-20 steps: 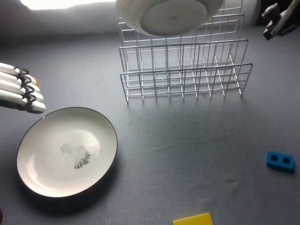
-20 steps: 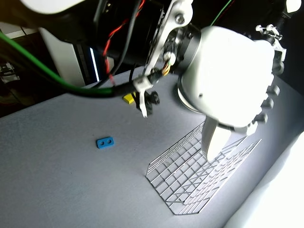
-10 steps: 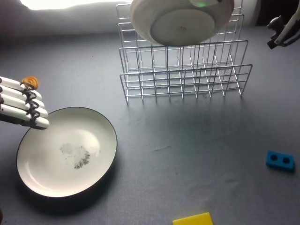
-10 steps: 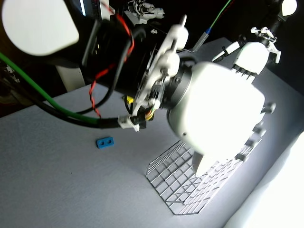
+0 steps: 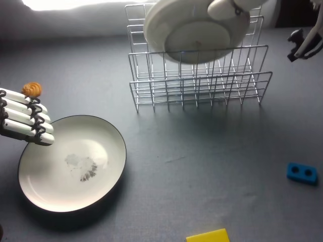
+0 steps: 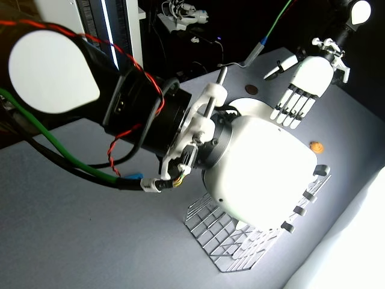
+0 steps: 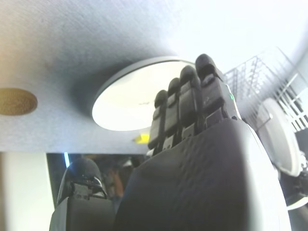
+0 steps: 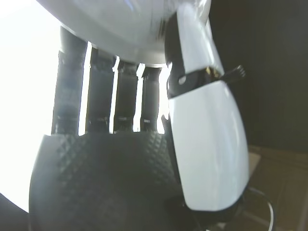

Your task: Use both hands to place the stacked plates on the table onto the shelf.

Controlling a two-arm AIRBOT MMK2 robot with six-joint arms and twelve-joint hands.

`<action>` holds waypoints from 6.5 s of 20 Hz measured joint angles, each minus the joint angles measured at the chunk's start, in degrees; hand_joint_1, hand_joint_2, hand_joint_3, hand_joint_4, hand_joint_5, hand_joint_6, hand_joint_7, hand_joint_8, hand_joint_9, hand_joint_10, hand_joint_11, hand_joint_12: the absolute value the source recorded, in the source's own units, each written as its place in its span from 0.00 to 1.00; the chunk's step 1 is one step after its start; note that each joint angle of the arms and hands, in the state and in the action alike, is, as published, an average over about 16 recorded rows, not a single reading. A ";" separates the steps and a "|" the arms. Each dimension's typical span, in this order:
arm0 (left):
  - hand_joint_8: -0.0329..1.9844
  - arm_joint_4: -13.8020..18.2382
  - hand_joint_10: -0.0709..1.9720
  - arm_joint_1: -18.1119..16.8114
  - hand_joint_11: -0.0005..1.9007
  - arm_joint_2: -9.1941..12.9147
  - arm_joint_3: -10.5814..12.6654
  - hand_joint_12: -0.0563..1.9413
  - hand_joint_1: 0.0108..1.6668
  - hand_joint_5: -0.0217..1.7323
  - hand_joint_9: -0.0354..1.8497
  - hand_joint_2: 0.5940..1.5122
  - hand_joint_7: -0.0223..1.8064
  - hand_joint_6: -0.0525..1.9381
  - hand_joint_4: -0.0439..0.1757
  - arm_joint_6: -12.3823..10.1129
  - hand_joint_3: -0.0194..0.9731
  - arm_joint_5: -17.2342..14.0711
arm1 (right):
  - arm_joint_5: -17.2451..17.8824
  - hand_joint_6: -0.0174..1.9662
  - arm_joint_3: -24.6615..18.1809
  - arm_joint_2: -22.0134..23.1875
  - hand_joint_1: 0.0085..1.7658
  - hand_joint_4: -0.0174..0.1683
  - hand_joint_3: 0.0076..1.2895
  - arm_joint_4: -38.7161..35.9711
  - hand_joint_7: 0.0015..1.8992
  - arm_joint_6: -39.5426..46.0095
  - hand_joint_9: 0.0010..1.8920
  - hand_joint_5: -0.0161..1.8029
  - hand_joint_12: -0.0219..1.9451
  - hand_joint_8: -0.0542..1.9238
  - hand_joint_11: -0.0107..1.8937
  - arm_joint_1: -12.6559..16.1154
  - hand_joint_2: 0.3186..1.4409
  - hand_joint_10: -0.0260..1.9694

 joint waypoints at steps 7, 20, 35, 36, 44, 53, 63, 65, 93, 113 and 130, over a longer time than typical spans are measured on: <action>0.02 -0.15 0.04 0.92 0.01 -0.20 -0.08 0.17 0.01 0.07 0.08 0.54 0.08 0.03 0.20 0.13 0.03 0.69 | 1.48 0.58 2.62 -1.44 0.68 0.16 0.00 0.02 0.48 -0.03 0.53 0.44 0.72 0.58 0.42 -2.96 0.69 0.36; 0.02 -0.69 0.03 2.27 0.01 -0.30 -0.15 0.18 0.01 0.07 0.07 0.55 0.09 0.03 0.19 0.22 0.03 1.31 | 2.91 0.30 3.85 -2.01 0.65 0.08 0.00 0.12 0.44 -0.04 0.40 0.40 0.73 0.28 0.27 -5.04 0.68 0.33; 0.02 -2.20 0.02 5.51 0.01 -0.42 -1.40 0.18 0.01 0.07 0.06 0.54 0.08 0.03 0.19 0.24 0.03 3.47 | 3.14 0.04 -2.81 0.79 0.57 0.08 0.01 1.27 0.22 -12.30 0.17 0.21 0.43 0.04 0.07 1.98 0.62 0.13; 0.02 -2.27 0.02 5.85 0.01 -0.46 -1.53 0.18 0.01 0.07 0.06 0.54 0.08 0.03 0.19 0.20 0.03 3.67 | 3.12 0.04 -4.09 0.95 0.57 0.08 0.01 1.31 0.20 -14.98 0.15 0.18 0.39 0.04 0.06 2.56 0.61 0.11; 0.02 -2.55 0.02 8.22 0.01 -0.76 -2.21 0.17 0.01 0.07 0.05 0.54 0.07 0.03 0.19 -0.28 0.03 4.69 | 2.97 0.03 -14.39 -0.01 0.59 0.11 0.01 1.46 0.02 -37.42 0.02 0.03 0.04 0.03 0.01 3.65 0.56 0.01; 0.01 -2.55 0.02 9.14 0.01 -0.89 -2.47 0.15 0.01 0.07 0.05 0.54 0.07 0.03 0.20 -0.66 0.03 4.43 | 2.95 0.03 -17.14 -6.74 0.64 0.12 0.01 1.51 0.01 -50.22 0.01 0.02 0.01 0.03 0.02 -3.18 0.56 0.01; 0.01 -2.33 0.02 9.14 0.01 -0.92 -2.55 0.16 0.01 0.07 0.05 0.54 0.07 0.03 0.20 -0.66 0.03 4.34 | 3.80 0.03 -10.64 -16.29 0.77 0.11 0.01 2.53 0.01 -52.48 0.01 0.02 0.21 0.03 0.02 -9.75 0.56 0.01; 0.01 -2.26 0.02 9.14 0.01 -0.93 -2.56 0.16 0.01 0.07 0.05 0.54 0.07 0.02 0.20 -0.66 0.03 4.32 | 3.89 0.03 -8.80 -18.08 0.79 0.11 0.01 2.90 0.02 -52.50 0.02 0.03 0.27 0.03 0.02 -10.47 0.56 0.01; 0.01 -0.46 0.02 6.16 0.01 -1.31 -2.53 0.15 0.01 0.06 0.06 0.53 0.07 0.02 0.19 -0.98 0.03 3.90 | 8.73 0.36 1.64 -28.18 0.70 0.07 0.01 5.04 0.43 -53.65 0.45 0.42 0.67 0.35 0.43 -13.28 0.61 0.41; 0.02 1.90 0.04 -8.62 0.01 0.62 -0.13 0.13 0.01 0.06 0.07 0.55 0.06 0.03 0.23 -4.40 0.03 3.46 | 3.98 0.50 -11.60 -16.87 0.72 0.12 0.01 11.36 0.48 -53.73 0.51 0.47 0.68 0.50 0.45 -8.62 0.61 0.50; 0.02 2.39 0.04 -10.10 0.01 1.12 0.27 0.14 0.01 0.06 0.06 0.53 0.06 0.03 0.23 -4.79 0.03 3.16 | 7.12 0.57 -26.04 3.08 0.72 0.19 0.01 5.35 0.51 -32.76 0.54 0.50 0.69 0.53 0.45 -1.03 0.63 0.43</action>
